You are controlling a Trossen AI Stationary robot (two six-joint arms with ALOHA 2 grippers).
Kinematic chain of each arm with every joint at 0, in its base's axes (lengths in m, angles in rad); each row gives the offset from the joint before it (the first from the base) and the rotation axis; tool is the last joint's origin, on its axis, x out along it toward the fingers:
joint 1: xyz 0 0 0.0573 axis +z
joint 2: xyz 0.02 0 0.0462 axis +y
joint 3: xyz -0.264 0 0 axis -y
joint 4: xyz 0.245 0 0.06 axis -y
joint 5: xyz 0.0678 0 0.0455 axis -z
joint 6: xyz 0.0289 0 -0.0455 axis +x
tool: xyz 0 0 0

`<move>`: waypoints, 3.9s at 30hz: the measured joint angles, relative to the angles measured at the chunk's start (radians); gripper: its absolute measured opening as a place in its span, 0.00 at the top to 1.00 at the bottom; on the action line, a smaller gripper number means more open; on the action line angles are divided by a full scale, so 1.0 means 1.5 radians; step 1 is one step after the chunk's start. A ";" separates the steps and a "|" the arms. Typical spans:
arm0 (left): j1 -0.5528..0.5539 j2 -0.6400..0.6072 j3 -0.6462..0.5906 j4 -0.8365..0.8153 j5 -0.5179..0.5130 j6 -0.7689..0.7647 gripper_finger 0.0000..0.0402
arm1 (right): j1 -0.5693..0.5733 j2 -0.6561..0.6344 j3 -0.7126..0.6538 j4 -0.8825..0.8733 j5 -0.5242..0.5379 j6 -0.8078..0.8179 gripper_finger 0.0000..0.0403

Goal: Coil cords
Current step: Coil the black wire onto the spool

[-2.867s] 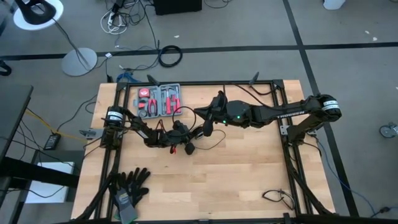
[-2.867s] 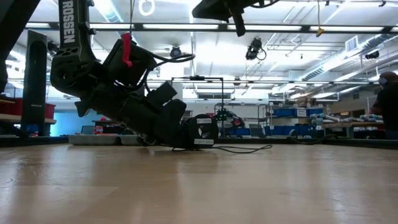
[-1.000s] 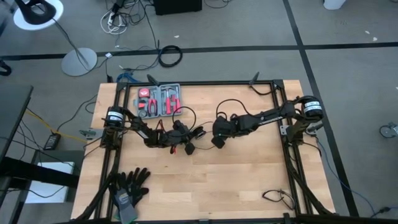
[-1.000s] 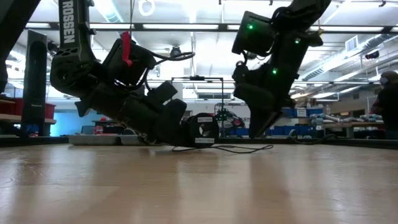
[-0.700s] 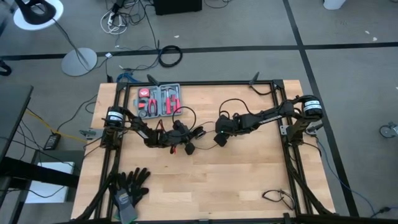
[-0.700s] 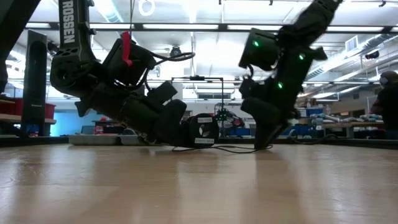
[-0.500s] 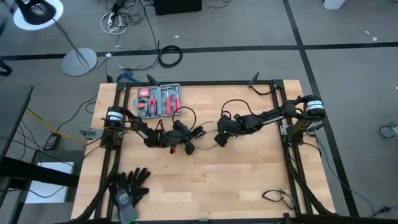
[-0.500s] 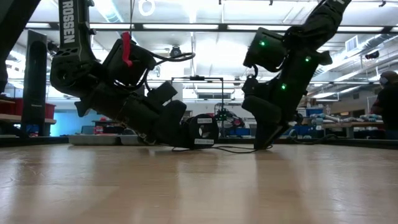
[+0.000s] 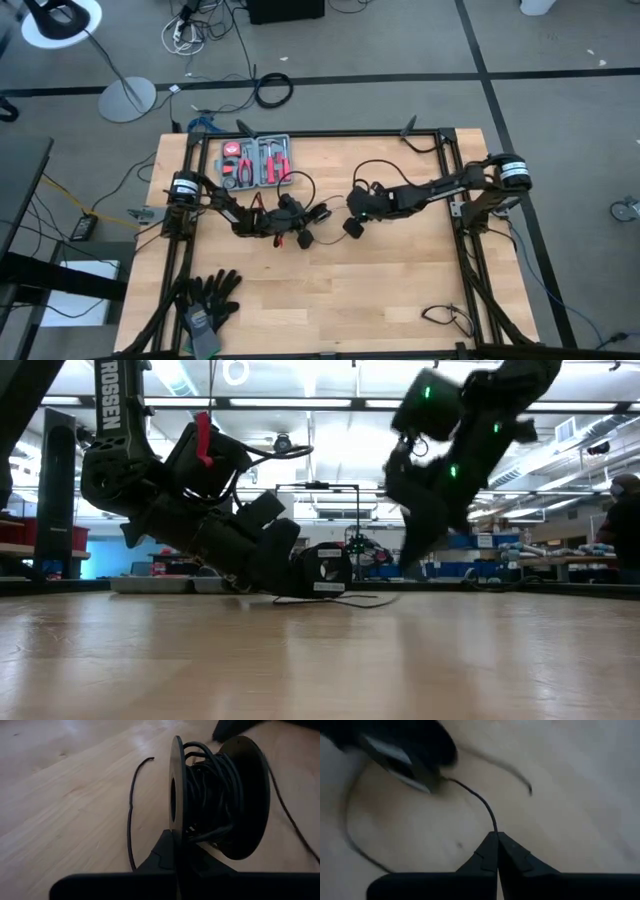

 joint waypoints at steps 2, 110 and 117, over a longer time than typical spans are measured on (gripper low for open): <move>0.000 0.000 0.000 0.007 0.001 0.000 1.00 | 0.004 -0.021 0.001 0.000 0.007 -0.005 1.00; 0.001 0.001 0.051 -0.083 0.012 0.035 1.00 | 0.103 -0.003 0.013 -0.103 0.012 0.324 1.00; 0.001 0.001 0.051 -0.078 0.012 0.035 1.00 | 0.110 -0.011 0.053 -0.009 0.097 0.203 1.00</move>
